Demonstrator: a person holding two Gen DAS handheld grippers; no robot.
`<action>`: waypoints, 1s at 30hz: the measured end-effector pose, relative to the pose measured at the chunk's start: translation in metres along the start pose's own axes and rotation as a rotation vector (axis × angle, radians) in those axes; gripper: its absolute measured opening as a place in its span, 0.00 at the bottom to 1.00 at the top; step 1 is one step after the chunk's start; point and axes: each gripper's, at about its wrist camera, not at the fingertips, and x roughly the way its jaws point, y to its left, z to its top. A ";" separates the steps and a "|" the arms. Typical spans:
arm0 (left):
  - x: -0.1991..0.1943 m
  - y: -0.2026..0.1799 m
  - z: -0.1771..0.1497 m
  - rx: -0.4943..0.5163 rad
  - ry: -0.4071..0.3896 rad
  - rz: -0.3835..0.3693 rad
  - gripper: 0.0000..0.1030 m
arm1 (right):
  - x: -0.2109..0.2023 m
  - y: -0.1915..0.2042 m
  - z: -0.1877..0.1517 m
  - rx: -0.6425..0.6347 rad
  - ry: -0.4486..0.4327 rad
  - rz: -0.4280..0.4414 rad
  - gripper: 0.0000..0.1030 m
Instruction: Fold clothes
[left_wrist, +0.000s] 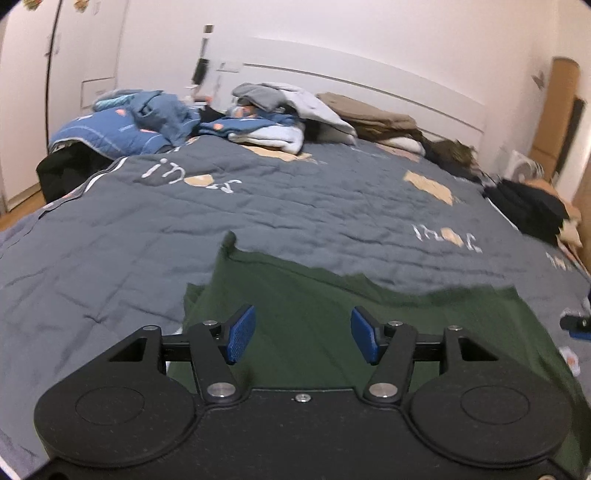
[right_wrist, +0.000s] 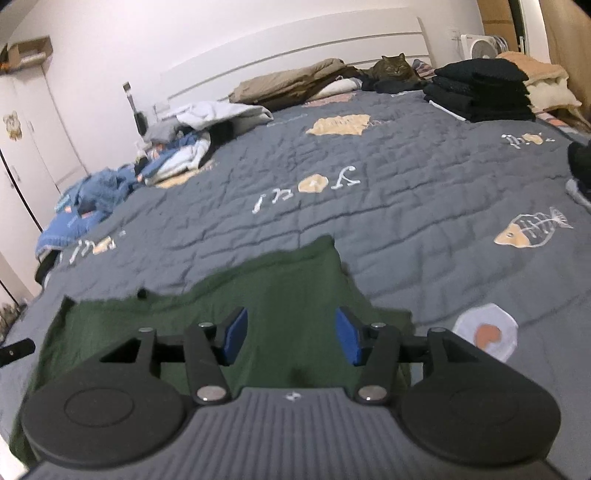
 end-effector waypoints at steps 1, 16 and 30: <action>-0.003 -0.002 -0.003 0.005 0.003 -0.003 0.55 | -0.005 0.001 -0.003 -0.007 -0.005 -0.005 0.51; -0.044 -0.021 -0.044 0.036 0.037 -0.018 0.59 | -0.050 0.011 -0.035 -0.032 -0.060 -0.059 0.52; -0.062 0.016 -0.070 -0.288 0.062 0.044 0.63 | -0.066 0.027 -0.057 -0.009 -0.041 0.039 0.52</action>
